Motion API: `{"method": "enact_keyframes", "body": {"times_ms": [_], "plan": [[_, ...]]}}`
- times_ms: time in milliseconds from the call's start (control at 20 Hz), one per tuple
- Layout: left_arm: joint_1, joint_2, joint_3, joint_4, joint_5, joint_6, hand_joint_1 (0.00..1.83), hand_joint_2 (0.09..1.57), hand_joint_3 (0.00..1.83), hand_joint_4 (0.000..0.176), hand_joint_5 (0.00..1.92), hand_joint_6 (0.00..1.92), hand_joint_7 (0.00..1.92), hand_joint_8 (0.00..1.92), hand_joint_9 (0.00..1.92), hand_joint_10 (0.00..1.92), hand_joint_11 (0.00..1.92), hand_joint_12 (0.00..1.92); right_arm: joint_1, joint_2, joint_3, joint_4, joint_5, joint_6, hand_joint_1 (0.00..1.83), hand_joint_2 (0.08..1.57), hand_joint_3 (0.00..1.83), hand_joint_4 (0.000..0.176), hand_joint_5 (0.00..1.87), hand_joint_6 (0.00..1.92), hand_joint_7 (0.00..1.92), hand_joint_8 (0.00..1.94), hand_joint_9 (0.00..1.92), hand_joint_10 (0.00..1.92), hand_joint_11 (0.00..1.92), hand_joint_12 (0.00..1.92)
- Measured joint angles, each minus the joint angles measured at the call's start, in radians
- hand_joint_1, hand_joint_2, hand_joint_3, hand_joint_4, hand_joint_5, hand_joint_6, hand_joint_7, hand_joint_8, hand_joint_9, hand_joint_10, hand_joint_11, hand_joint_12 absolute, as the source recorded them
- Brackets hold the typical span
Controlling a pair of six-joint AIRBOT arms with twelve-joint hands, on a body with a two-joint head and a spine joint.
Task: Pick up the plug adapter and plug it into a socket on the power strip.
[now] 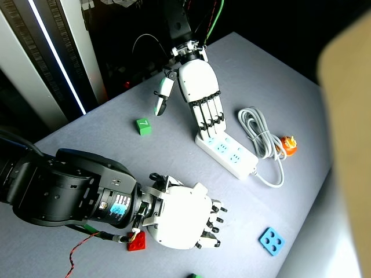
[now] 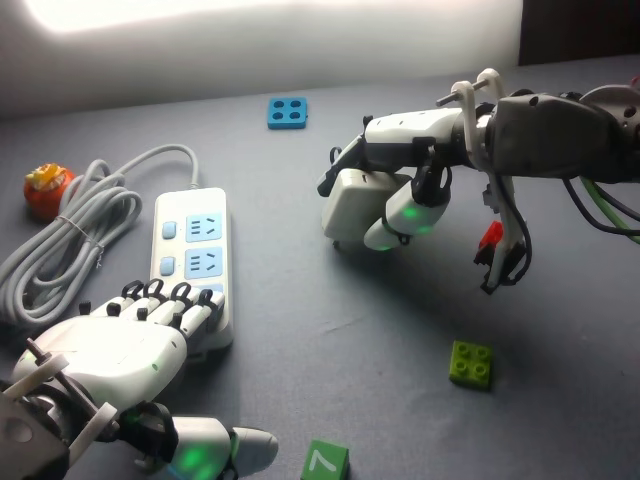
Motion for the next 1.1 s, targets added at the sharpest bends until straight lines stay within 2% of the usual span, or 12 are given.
{"method": "enact_keyframes", "body": {"times_ms": [50,100,200,250,300,350,400,450,550,800,1000,1100], "plan": [[0.0,0.0,0.0,0.0,0.0,0.0,0.28,0.95,0.0,0.0,0.0,0.0,0.0,0.0,0.0,0.0,0.0,0.0,0.0,0.0,0.0,0.0,0.002,0.0,1.22,1.07,0.0,0.0,0.63,0.03,0.67,0.03,0.64,0.05,0.13,1.19],[0.0,0.0,0.0,0.0,0.0,0.0,0.28,0.95,0.0,0.0,0.0,0.0,0.0,0.0,0.0,0.0,0.0,0.0,0.0,0.0,0.0,0.0,0.006,0.0,1.22,1.07,0.0,0.0,0.63,0.03,0.67,0.03,0.64,0.05,0.13,1.19],[0.0,0.0,0.0,0.0,0.0,0.0,0.26,0.95,0.0,0.0,0.0,0.0,0.0,0.0,0.0,0.0,0.0,0.0,0.0,0.0,0.0,0.0,0.008,0.0,1.25,1.04,0.0,0.0,0.87,0.03,0.94,0.02,0.89,0.06,0.41,1.12],[0.0,0.0,0.0,0.0,0.0,0.0,0.25,0.95,0.0,0.0,0.0,0.0,0.0,0.0,0.0,0.0,0.0,0.0,0.0,0.0,0.0,0.0,0.01,0.0,1.19,1.11,0.0,0.0,0.98,0.75,1.05,0.01,0.99,0.05,0.51,1.09],[0.0,0.0,0.0,0.0,0.0,0.0,0.24,0.95,0.0,0.0,0.0,0.0,0.0,0.0,0.0,0.0,0.0,0.0,0.0,0.0,0.0,0.0,0.013,0.0,1.22,1.11,0.0,0.0,0.93,1.02,1.09,0.61,1.04,0.05,0.52,1.13],[0.0,0.0,0.0,0.0,0.0,0.0,0.24,0.96,0.0,0.0,0.0,0.0,0.0,0.0,0.0,0.0,0.0,0.0,0.0,0.0,0.0,-0.001,0.011,-0.003,1.22,1.13,0.0,0.005,0.88,1.14,1.03,0.9,1.08,0.05,0.54,1.17],[0.0,0.0,0.0,0.0,0.0,0.0,0.25,0.96,0.0,0.0,0.0,0.0,0.0,0.0,0.0,0.0,0.0,0.0,0.0,0.0,0.0,0.0,0.012,-0.003,1.34,1.1,0.01,0.0,0.96,1.02,1.06,0.79,0.96,0.93,0.64,1.14],[0.0,0.0,0.0,0.0,0.0,0.0,0.25,0.95,0.0,0.0,0.0,0.0,0.0,0.0,0.0,0.0,0.0,0.0,0.0,0.0,0.0,-0.001,0.012,-0.003,1.37,1.1,0.0,0.0,0.96,1.02,1.05,0.79,0.94,1.08,0.67,1.14],[-0.001,0.0,0.0,0.0,0.0,0.0,0.23,0.96,0.0,0.0,0.0,0.0,0.0,0.0,0.0,0.0,0.0,0.0,0.0,0.0,0.0,-0.003,0.011,-0.004,1.37,1.1,0.0,0.0,0.98,1.01,1.01,0.86,0.93,1.12,0.68,1.15],[-0.001,0.0,0.0,0.0,0.0,0.0,0.28,0.95,0.0,0.0,0.0,0.0,0.0,0.0,0.0,0.0,0.0,0.0,0.002,0.001,0.0,-0.01,0.004,-0.007,1.37,1.11,0.0,0.0,0.96,1.03,1.0,0.88,0.91,1.15,0.68,1.17],[-0.001,0.0,0.001,0.0,0.001,0.0,0.26,0.95,0.0,0.0,0.0,0.0,0.0,0.0,0.0,0.0,0.0,0.0,0.038,0.03,-0.014,-0.079,-0.011,-0.008,1.37,1.1,0.0,0.0,0.97,1.03,1.01,0.87,0.91,1.14,0.68,1.15],[-0.001,0.0,0.001,0.0,0.001,0.0,0.26,0.95,0.0,0.0,0.0,0.0,0.0,0.0,0.0,0.0,0.0,0.0,0.074,0.051,-0.033,-0.156,-0.011,-0.009,1.37,1.1,0.0,0.0,0.98,1.01,1.02,0.85,0.91,1.14,0.68,1.14]]}}
